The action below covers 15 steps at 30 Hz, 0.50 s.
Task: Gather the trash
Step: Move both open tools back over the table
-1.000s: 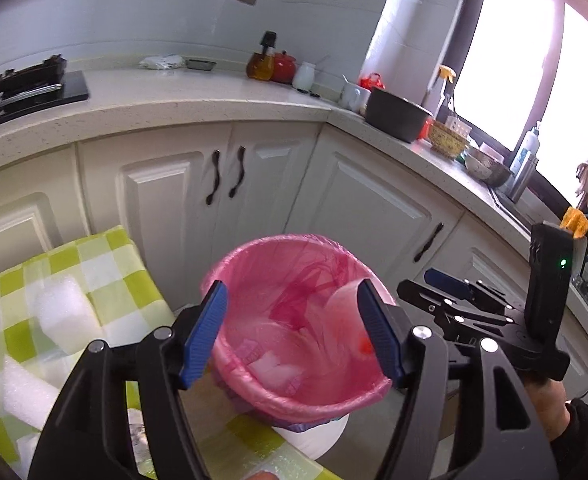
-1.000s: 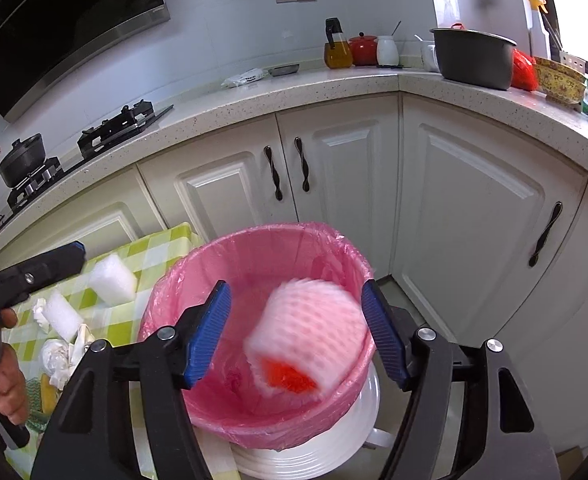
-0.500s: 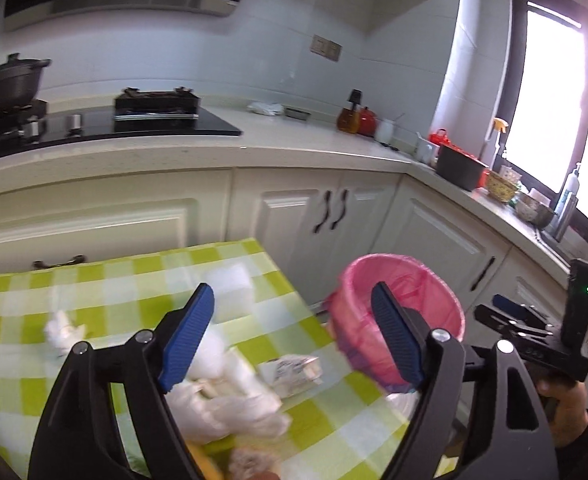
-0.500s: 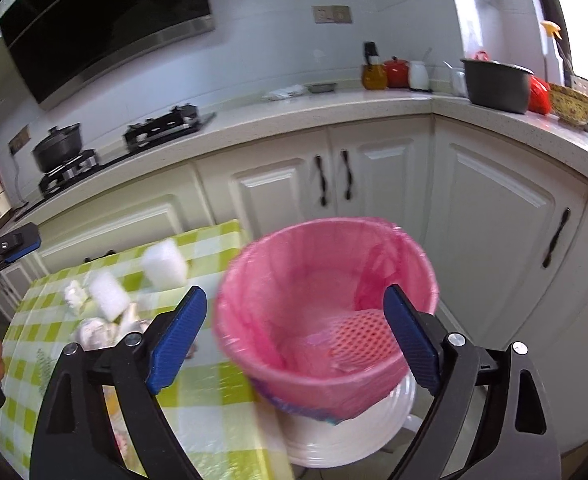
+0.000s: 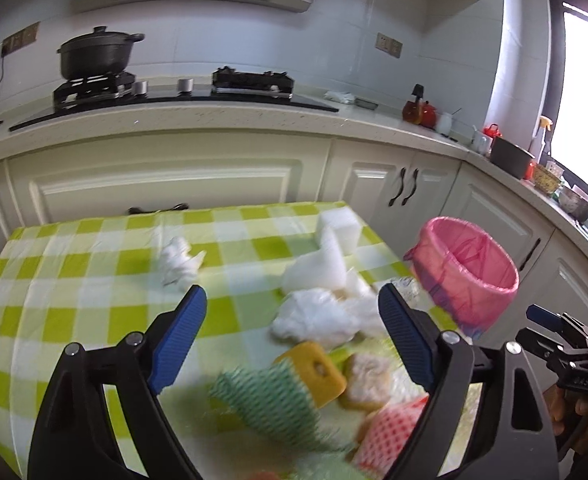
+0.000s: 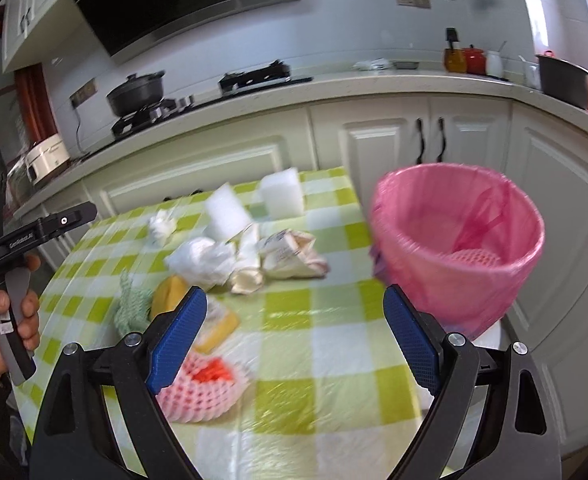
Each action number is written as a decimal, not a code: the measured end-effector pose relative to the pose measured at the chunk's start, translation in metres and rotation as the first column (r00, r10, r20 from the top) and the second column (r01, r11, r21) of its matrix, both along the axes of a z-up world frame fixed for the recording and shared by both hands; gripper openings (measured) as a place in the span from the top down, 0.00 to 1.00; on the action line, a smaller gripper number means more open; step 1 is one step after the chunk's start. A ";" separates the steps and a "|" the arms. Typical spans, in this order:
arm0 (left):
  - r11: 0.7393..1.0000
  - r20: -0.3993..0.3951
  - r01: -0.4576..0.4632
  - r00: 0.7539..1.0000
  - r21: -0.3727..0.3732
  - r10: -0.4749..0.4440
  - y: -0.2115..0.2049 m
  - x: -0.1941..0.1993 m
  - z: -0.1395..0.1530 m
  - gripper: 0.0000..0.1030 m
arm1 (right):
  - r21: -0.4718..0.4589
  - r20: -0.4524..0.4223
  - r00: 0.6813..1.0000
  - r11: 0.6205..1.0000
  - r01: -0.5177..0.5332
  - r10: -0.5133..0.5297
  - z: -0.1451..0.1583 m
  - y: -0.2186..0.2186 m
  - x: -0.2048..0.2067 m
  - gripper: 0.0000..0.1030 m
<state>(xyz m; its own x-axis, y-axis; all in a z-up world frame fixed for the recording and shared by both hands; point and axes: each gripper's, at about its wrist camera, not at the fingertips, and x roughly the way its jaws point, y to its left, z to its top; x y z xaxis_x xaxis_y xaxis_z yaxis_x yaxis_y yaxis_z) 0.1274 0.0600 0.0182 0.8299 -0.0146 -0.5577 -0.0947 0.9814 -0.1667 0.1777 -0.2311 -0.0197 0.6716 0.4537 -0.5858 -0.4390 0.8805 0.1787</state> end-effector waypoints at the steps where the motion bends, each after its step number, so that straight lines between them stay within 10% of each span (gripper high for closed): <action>1: 1.000 -0.007 -0.002 1.000 0.000 0.002 0.002 -0.007 -0.005 0.18 | -0.008 -0.008 1.000 1.000 -0.017 0.016 -0.004 0.008 -0.006 0.18; 15: 0.992 -0.091 0.088 0.993 0.088 -0.080 0.011 -0.051 -0.050 0.18 | -0.075 -0.077 0.992 0.992 -0.104 0.098 -0.030 0.072 -0.043 0.18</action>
